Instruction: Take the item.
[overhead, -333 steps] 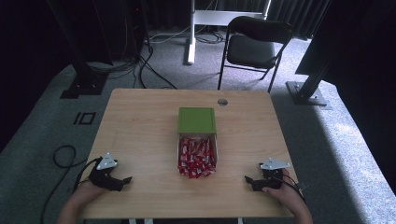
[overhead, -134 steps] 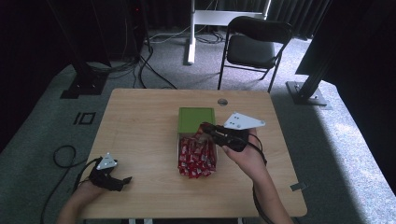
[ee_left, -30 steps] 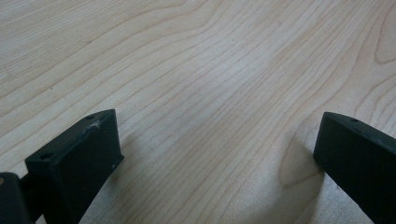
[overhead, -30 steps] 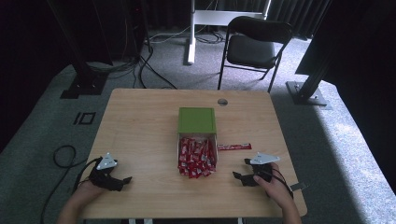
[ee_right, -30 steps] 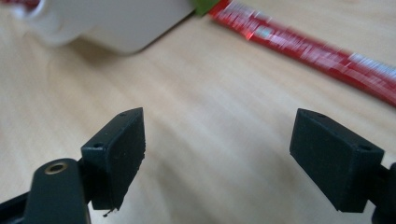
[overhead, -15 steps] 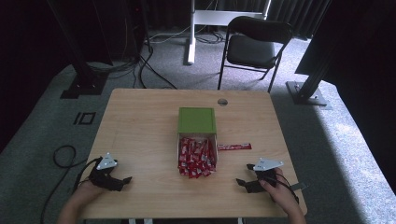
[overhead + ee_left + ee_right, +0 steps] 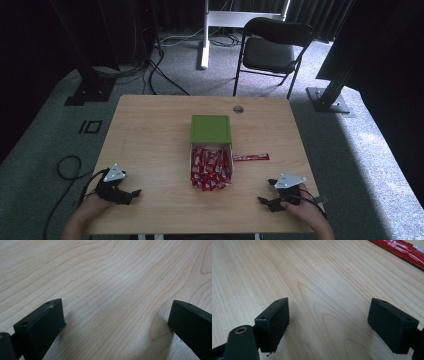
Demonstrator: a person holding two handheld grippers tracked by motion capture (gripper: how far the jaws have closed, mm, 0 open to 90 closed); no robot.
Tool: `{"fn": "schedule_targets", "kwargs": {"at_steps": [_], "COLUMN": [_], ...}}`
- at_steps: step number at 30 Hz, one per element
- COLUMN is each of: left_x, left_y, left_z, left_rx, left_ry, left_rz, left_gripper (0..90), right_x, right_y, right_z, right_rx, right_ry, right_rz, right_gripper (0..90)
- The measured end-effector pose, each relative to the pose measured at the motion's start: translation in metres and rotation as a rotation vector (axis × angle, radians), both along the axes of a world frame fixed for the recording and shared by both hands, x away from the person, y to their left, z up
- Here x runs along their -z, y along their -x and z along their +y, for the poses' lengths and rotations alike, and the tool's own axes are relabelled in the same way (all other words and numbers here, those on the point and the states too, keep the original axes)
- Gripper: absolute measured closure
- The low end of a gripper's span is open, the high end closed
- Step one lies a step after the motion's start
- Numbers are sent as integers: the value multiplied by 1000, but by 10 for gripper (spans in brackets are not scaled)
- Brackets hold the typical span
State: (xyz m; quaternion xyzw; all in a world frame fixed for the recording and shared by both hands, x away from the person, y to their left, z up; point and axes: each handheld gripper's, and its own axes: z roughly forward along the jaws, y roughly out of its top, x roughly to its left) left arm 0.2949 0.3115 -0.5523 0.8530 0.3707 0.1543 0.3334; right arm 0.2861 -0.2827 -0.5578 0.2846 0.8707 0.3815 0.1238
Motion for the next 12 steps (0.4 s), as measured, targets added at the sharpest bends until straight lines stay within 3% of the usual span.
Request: {"fn": "schedule_targets", "kwargs": {"at_steps": [12], "left_x": [0], "left_y": [0], "left_z": [0], "left_rx": [1], "left_ry": [0], "left_rz": [0], "left_gripper": [15], "right_x": [0], "right_y": [1], "right_z": [0], "right_rx": [-7], "right_ry": [1], "right_rz": [1], "right_gripper": [162]}}
